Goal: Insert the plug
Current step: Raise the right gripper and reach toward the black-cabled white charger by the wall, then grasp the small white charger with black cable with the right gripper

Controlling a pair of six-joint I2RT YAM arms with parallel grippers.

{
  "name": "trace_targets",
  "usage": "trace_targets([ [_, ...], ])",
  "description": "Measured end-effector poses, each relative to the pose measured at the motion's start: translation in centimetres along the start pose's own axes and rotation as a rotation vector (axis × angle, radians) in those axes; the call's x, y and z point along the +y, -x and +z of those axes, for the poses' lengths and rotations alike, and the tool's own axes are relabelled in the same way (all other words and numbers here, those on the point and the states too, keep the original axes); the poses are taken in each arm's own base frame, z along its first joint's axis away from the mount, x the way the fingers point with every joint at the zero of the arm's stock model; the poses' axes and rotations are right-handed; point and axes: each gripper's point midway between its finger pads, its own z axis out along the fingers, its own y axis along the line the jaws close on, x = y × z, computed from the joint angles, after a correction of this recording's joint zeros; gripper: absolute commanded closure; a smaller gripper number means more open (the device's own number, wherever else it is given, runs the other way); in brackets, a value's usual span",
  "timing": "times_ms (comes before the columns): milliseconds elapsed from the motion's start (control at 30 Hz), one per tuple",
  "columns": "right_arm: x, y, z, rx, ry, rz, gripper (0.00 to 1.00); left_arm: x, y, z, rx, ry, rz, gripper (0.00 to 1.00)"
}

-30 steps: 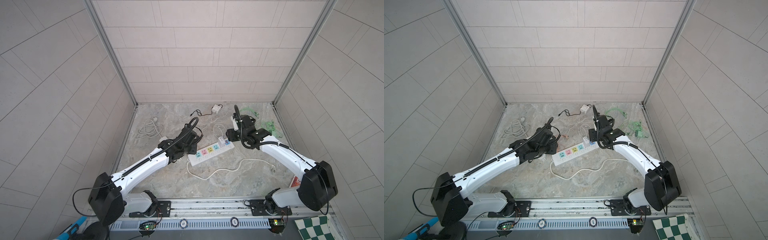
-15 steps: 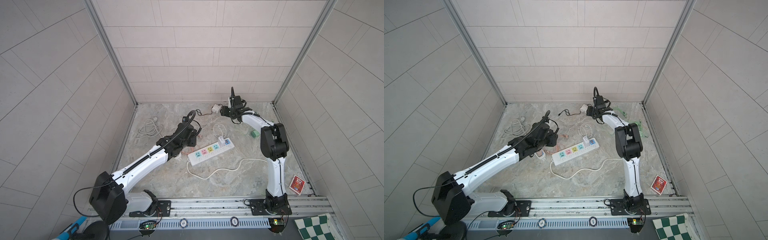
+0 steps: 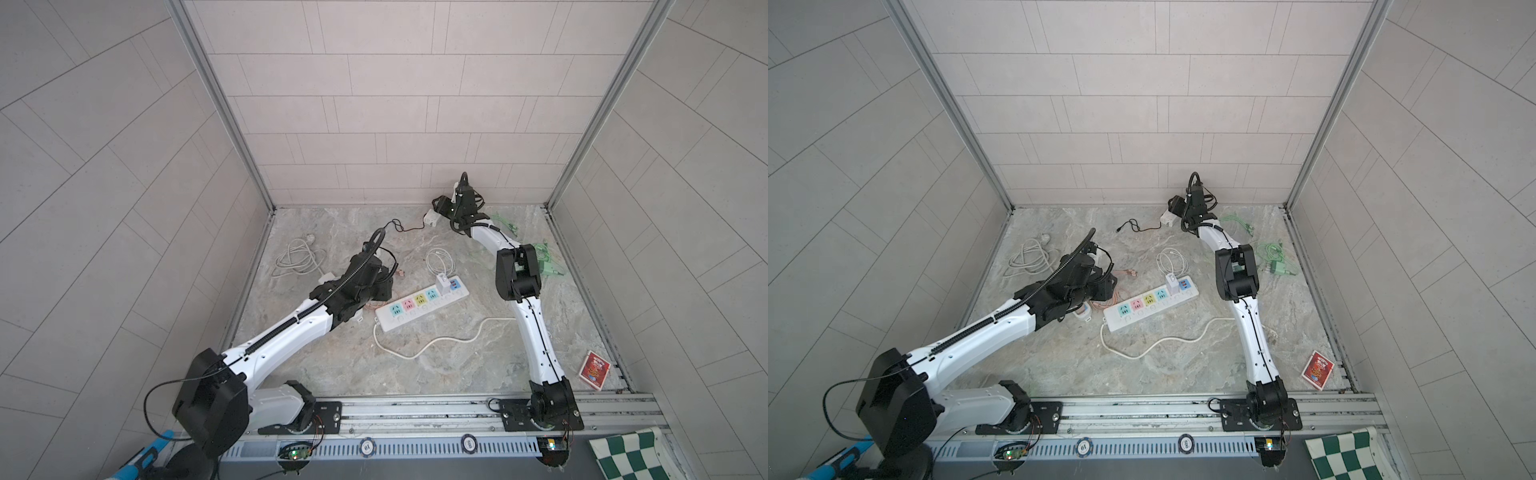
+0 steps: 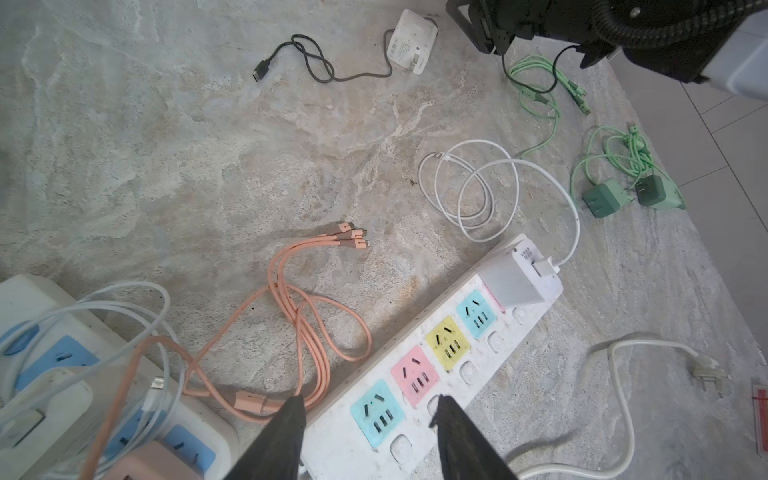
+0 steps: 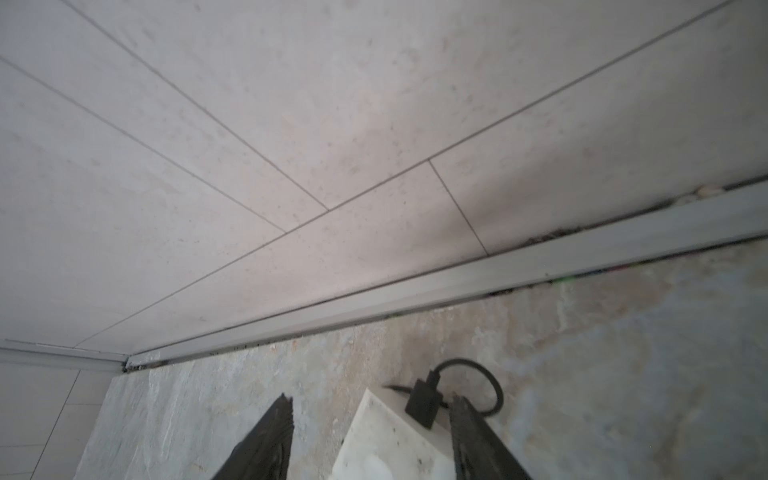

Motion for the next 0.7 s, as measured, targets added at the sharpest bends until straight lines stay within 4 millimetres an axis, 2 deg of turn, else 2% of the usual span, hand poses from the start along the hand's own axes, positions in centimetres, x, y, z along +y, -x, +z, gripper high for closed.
trace_targets([
  [167, 0.4, 1.5, 0.7, -0.033, 0.022, 0.013, 0.4, -0.3, -0.3, -0.1, 0.007, -0.02, -0.015, 0.43],
  [300, 0.7, 1.9, 0.7, -0.033, 0.034, 0.015, 0.42, -0.4, -0.3, -0.1, 0.009, -0.029, -0.021, 0.43],
  [433, 0.2, 1.2, 1.0, -0.009, 0.031, 0.019, 0.42, -0.6, -0.3, -0.1, 0.012, -0.037, -0.021, 0.43],
  [700, -1.5, -1.7, 1.9, 0.076, 0.01, 0.03, 0.42, -0.6, -0.5, -0.1, 0.016, -0.04, -0.022, 0.43],
])
